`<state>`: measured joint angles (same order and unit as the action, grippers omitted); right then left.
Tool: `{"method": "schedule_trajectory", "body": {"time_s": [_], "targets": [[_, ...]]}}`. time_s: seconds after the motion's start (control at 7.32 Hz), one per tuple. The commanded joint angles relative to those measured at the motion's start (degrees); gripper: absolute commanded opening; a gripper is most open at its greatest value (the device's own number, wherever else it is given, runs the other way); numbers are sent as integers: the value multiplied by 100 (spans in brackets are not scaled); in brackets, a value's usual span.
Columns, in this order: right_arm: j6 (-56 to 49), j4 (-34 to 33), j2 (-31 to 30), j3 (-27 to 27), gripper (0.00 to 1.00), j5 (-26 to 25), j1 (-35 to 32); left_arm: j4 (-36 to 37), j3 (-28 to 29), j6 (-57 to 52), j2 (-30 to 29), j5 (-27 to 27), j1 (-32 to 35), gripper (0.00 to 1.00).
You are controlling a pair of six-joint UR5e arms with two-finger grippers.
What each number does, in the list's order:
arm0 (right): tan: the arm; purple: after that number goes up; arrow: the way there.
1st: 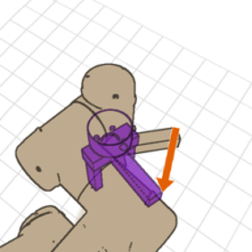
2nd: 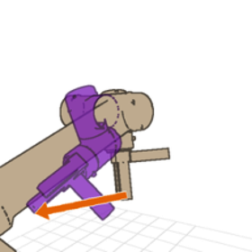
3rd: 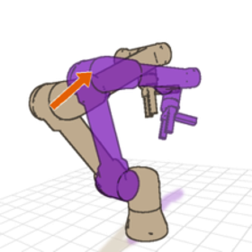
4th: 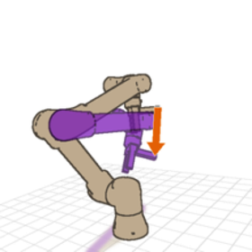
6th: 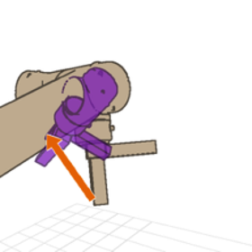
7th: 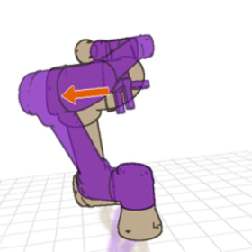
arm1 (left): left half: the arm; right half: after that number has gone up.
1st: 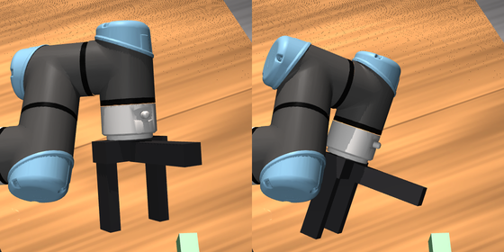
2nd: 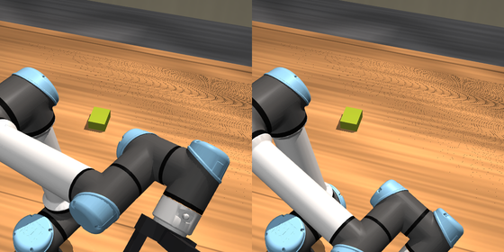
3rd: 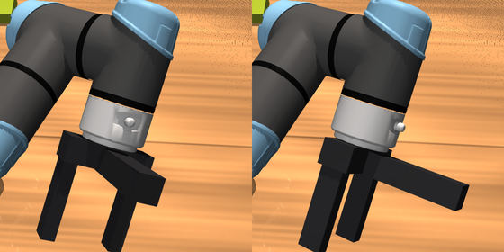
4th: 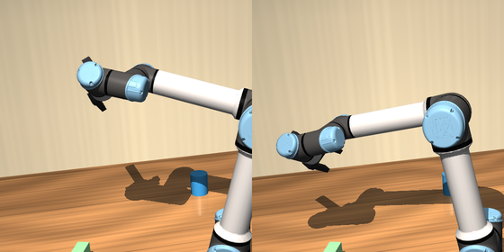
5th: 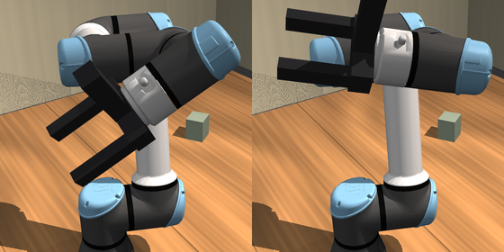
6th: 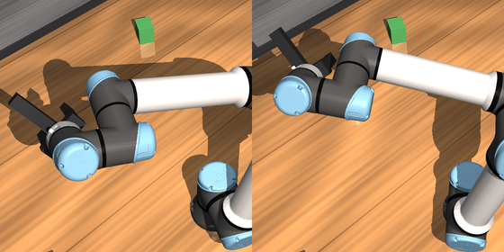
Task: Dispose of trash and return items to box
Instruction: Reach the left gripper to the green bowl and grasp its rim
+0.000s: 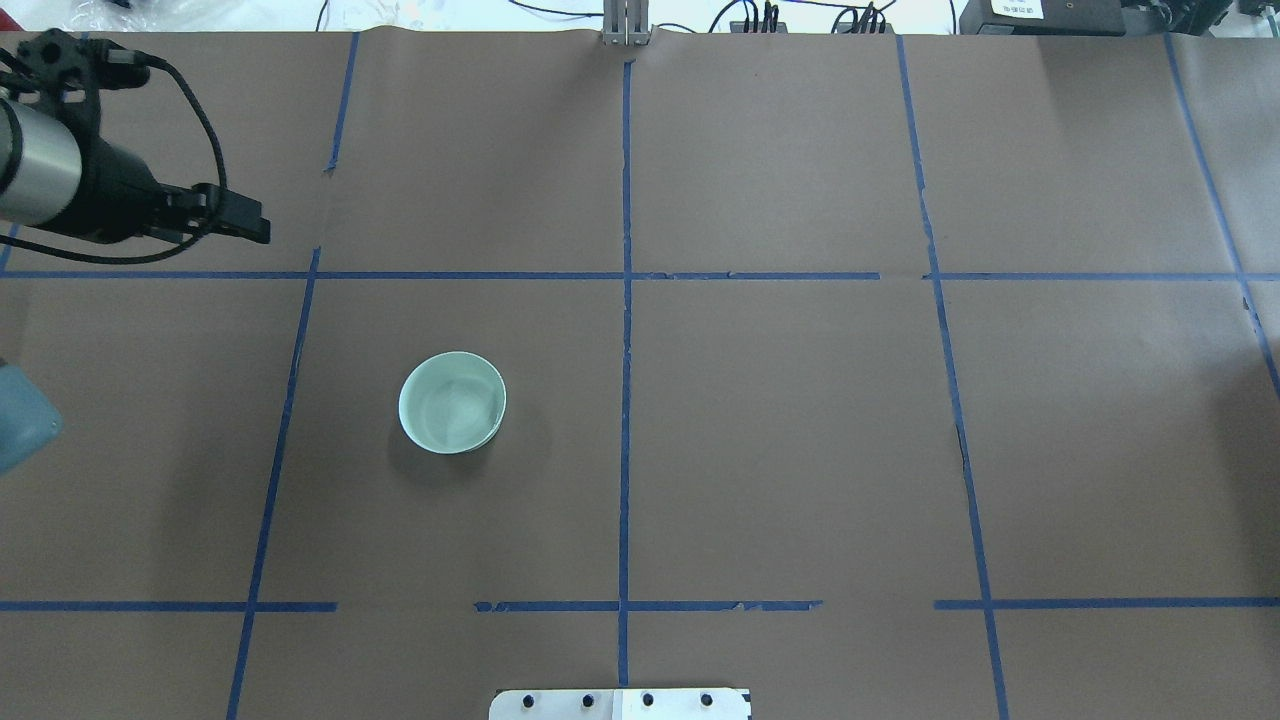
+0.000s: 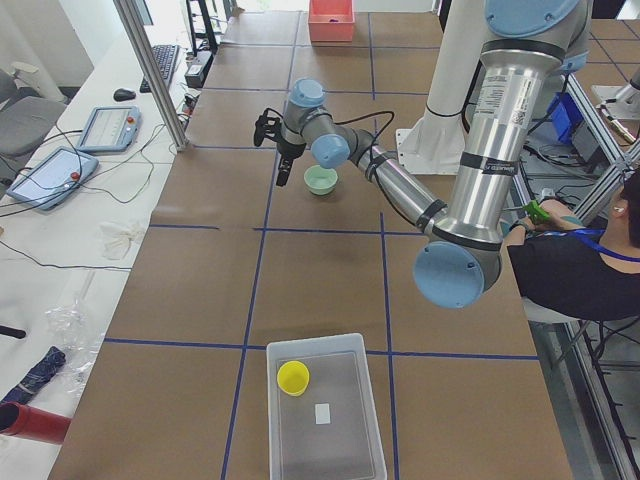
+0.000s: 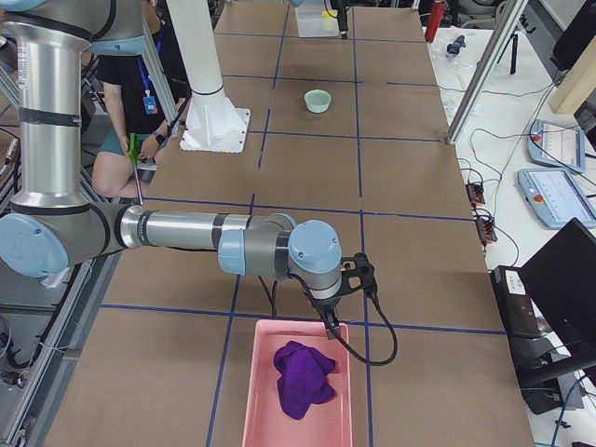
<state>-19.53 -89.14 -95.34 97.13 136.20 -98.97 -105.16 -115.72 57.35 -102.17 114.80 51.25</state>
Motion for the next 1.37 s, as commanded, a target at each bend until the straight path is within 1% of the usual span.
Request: {"method": "schedule_trajectory", "body": {"time_s": [0.0,0.27,0.41,0.55,0.68,0.96,1.23], "targets": [[19,37,6,7,100,3,18,-521,346,1213,-48,-701,-1095,87],[1,46,-2,16,100,12,18,-952,865,1479,-83,-775,-1467,87],[-16,46,-2,16,100,12,18,-980,989,1655,-240,-1071,-1661,86],[-25,46,-2,16,100,3,18,-980,1025,1787,-259,-1091,-1802,83],[-25,46,-2,16,100,3,18,-980,1034,1928,-303,-1144,-1977,77],[-34,46,-2,16,100,3,18,-980,1130,2043,-303,-1223,-2145,43],[-34,46,-2,16,100,3,18,-980,1148,2035,-303,-1232,-2198,43]]}}
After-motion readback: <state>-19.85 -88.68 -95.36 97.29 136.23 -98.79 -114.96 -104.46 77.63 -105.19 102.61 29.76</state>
